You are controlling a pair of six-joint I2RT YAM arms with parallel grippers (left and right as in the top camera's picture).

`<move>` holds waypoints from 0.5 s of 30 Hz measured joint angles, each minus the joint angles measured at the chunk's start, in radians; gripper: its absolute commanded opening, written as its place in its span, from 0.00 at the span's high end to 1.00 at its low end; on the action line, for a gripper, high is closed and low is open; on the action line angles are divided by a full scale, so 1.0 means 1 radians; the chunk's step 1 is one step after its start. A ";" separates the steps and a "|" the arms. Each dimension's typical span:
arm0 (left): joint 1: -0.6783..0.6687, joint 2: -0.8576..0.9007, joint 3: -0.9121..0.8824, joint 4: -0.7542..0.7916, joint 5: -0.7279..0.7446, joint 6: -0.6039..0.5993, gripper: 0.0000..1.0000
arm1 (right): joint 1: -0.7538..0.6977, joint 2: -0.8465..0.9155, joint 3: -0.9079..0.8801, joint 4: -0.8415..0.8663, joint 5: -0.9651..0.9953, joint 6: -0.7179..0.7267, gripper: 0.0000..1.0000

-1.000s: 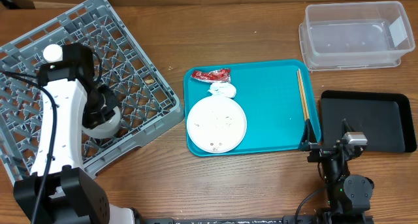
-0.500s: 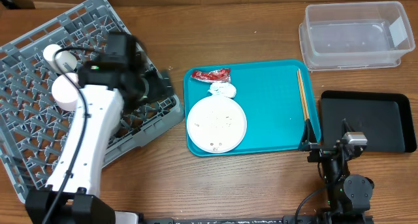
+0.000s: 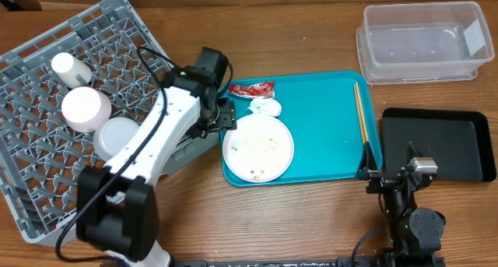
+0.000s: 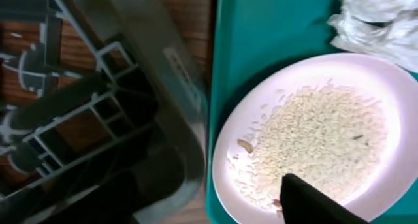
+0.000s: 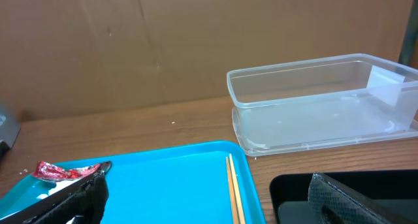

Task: Sort waste into correct bins and load items into the dishwasher

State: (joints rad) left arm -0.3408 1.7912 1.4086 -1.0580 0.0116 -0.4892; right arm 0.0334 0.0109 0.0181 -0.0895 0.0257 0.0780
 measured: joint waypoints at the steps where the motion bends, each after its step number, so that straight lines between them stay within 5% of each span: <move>1: 0.000 0.010 0.000 -0.004 -0.015 0.002 0.48 | 0.000 0.000 0.000 0.000 0.000 0.000 0.00; 7: 0.002 0.051 0.000 -0.019 -0.066 0.000 0.70 | 0.000 0.000 0.000 -0.001 0.000 0.000 0.00; 15: 0.001 0.053 0.007 -0.115 -0.051 0.057 0.76 | 0.000 0.000 0.000 0.000 0.000 0.001 0.00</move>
State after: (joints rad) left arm -0.3401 1.8442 1.4155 -1.1732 -0.0395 -0.4320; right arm 0.0334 0.0109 0.0181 -0.0898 0.0257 0.0788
